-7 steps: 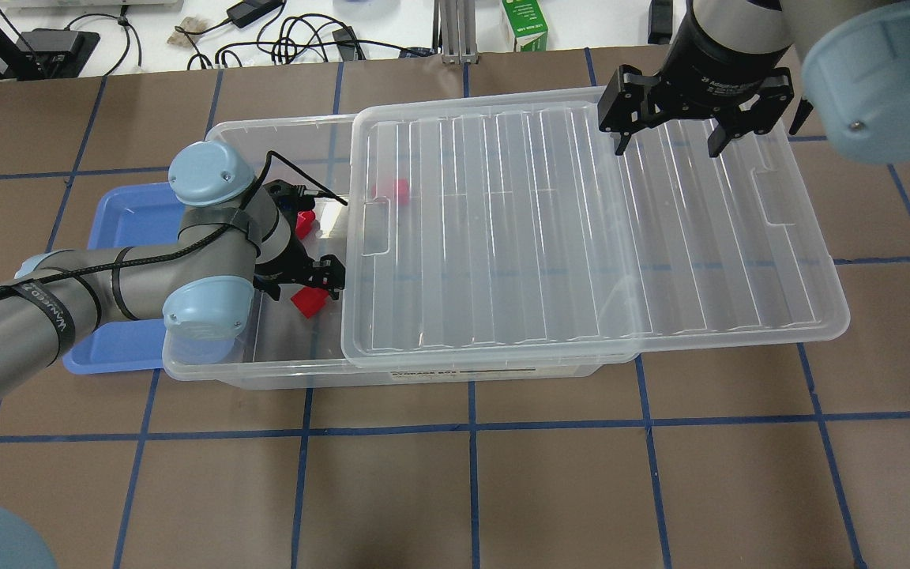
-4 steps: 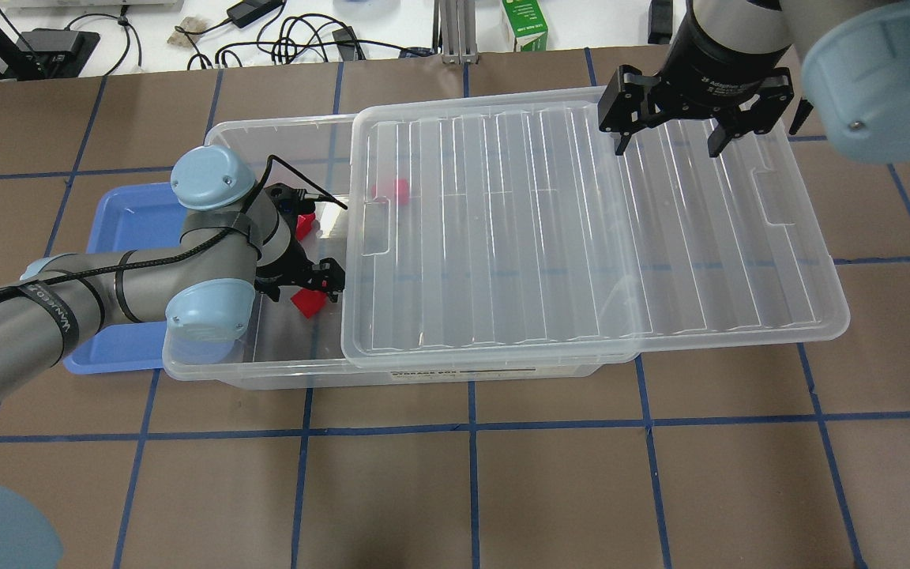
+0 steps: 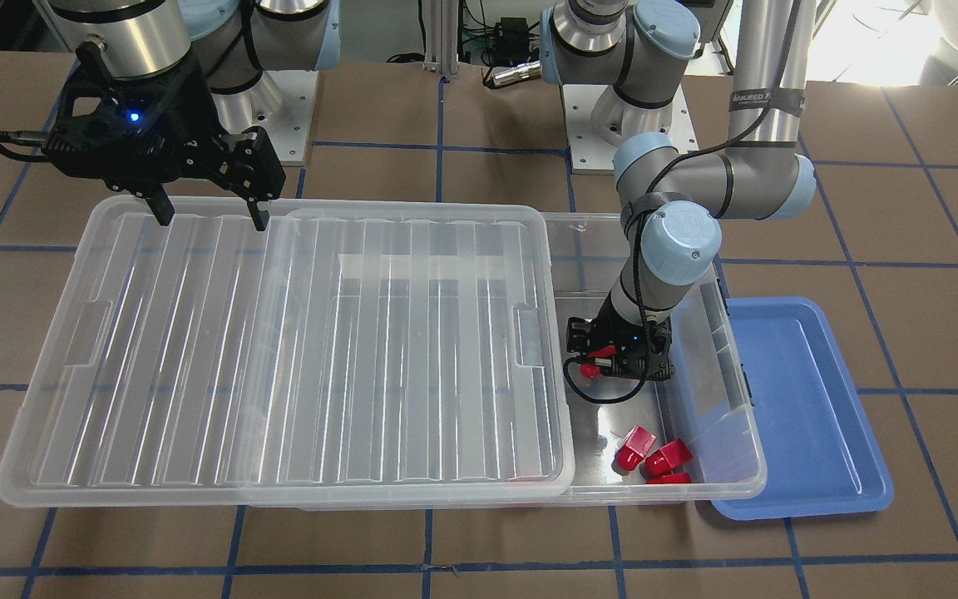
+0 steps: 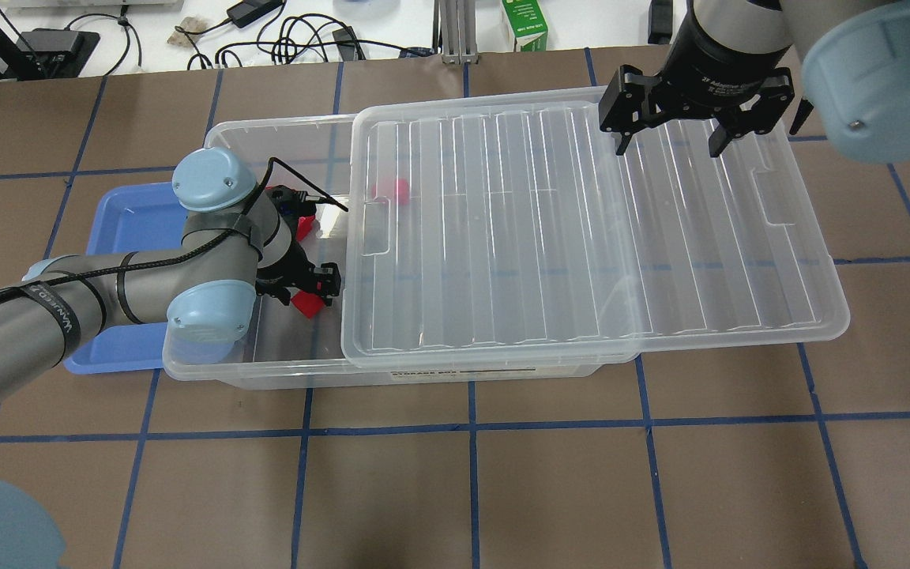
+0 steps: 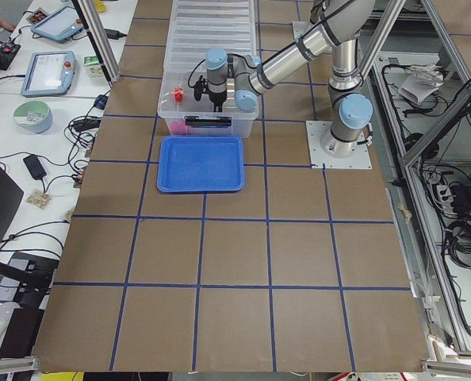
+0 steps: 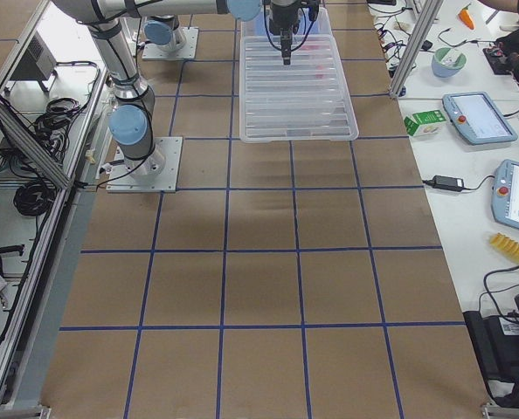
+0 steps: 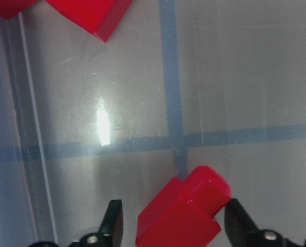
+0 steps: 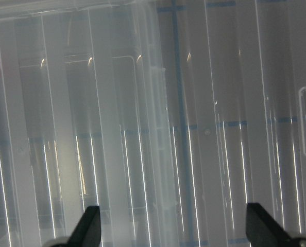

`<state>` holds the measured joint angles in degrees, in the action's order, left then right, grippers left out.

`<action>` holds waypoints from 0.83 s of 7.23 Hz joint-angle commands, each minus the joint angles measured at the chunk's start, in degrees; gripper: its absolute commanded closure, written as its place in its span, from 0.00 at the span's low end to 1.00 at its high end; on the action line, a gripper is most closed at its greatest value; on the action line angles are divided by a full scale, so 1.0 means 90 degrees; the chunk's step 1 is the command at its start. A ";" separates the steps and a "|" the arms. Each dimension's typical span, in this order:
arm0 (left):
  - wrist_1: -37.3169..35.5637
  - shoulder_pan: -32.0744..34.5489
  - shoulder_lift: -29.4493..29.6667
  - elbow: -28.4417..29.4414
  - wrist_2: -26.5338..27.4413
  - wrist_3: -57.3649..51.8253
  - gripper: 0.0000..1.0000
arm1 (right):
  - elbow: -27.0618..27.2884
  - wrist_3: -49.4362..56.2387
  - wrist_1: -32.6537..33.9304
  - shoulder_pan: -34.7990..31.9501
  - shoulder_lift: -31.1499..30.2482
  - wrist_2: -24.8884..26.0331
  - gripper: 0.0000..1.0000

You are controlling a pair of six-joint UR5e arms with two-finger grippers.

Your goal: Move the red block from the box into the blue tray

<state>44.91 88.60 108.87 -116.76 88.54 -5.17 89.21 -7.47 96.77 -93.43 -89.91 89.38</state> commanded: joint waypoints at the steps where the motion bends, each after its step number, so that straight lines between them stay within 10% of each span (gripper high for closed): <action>1: 0.0000 0.0000 0.0003 0.0033 -0.0004 -0.0011 0.33 | 0.0000 0.0058 0.0000 0.0029 0.0000 0.0000 0.00; 6: 0.0058 -0.0010 -0.0142 0.0091 0.0045 -0.0226 0.93 | -0.0019 0.2293 -0.0068 0.1600 -0.0019 -0.0243 0.00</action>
<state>45.01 88.54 108.30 -116.47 88.71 -7.13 89.10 9.73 96.51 -82.59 -90.03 88.27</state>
